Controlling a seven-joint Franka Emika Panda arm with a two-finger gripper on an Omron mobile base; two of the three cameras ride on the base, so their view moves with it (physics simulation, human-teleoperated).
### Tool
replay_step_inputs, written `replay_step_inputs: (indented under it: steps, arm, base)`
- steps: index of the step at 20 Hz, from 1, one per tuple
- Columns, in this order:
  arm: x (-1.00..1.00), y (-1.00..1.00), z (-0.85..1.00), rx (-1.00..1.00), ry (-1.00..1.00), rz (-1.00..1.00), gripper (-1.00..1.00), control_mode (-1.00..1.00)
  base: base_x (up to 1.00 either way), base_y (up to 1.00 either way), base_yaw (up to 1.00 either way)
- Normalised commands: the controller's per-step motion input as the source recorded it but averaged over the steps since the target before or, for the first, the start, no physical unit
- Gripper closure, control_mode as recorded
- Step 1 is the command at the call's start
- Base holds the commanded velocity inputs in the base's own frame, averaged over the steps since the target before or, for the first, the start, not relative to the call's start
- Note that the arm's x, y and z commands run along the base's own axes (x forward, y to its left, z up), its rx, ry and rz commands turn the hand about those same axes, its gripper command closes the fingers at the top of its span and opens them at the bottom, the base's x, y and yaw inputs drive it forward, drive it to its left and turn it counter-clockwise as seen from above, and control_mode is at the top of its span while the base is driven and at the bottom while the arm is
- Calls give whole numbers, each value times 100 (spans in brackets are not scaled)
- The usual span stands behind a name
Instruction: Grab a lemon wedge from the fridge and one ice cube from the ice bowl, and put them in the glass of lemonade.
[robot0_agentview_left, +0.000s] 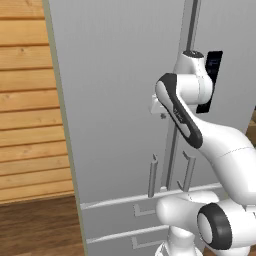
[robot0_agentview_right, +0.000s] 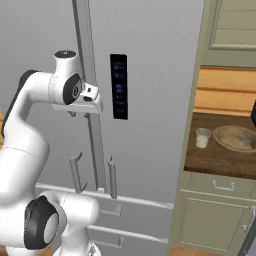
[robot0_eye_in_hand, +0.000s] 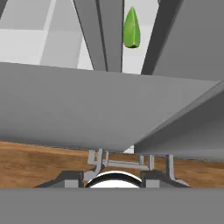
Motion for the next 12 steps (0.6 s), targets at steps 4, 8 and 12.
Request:
replay_step_inputs:
  steps: [4,8,12]
  arm:
    - [-8,-1,-2,0,5,0,-100,-100]
    - [-39,-1,-15,0,13,0,-100,-100]
    - [-62,-4,-42,0,16,-3,-100,-100]
  base:
    - [0,0,0]
    - [0,0,0]
    - [0,0,0]
